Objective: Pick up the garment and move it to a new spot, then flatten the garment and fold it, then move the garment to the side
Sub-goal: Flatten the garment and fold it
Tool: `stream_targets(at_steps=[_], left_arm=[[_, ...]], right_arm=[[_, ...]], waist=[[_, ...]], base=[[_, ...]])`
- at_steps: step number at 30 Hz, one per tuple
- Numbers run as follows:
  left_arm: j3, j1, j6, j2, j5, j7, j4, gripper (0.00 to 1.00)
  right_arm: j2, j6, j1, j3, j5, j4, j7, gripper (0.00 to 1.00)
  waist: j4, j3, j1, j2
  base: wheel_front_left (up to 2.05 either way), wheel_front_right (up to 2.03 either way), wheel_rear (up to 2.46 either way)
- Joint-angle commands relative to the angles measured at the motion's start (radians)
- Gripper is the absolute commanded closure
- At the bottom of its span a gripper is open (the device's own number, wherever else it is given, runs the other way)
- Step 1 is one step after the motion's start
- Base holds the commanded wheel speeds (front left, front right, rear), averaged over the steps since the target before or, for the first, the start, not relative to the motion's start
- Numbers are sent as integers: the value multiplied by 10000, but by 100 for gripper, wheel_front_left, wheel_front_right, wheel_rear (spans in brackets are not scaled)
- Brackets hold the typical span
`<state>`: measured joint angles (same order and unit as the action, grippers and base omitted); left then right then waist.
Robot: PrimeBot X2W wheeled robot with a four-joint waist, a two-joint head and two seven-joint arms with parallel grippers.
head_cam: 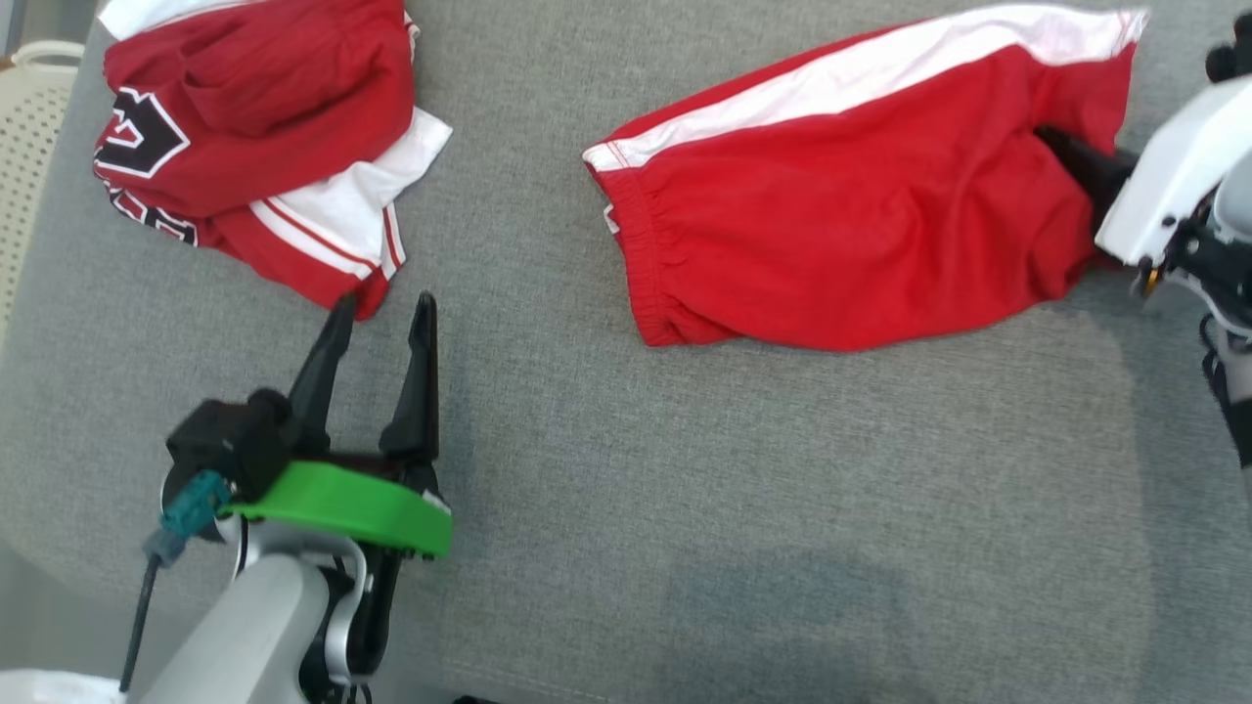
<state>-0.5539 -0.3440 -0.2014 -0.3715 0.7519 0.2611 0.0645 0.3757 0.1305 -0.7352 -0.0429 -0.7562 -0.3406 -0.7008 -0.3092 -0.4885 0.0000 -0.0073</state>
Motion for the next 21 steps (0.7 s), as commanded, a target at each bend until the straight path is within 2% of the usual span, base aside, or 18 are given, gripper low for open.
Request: stream_targets(at_steps=[1,9,15,21], left_arm=[[152,491,98,19,-215,46,44,0],[1018,2288,513,101,-919,50,107,0],[1380,2990,886,219,-1144,43,242,0],[1555,3277,1203,250,-1359,44,257,0]], right_arm=[[-48,5,544,246,-273,130,76,100],[-472,4,3046,1425,-1153,1026,711,100],[-715,4,4392,2113,-1366,1285,996,100],[-550,4,5221,3262,-1093,1167,1381,100]], waist=[[555,944,0,73],[1563,2276,0,73],[2026,2653,0,73],[2364,2684,0,73]], base=[[0,0,0],[0,0,0],[0,0,0],[0,0,0]])
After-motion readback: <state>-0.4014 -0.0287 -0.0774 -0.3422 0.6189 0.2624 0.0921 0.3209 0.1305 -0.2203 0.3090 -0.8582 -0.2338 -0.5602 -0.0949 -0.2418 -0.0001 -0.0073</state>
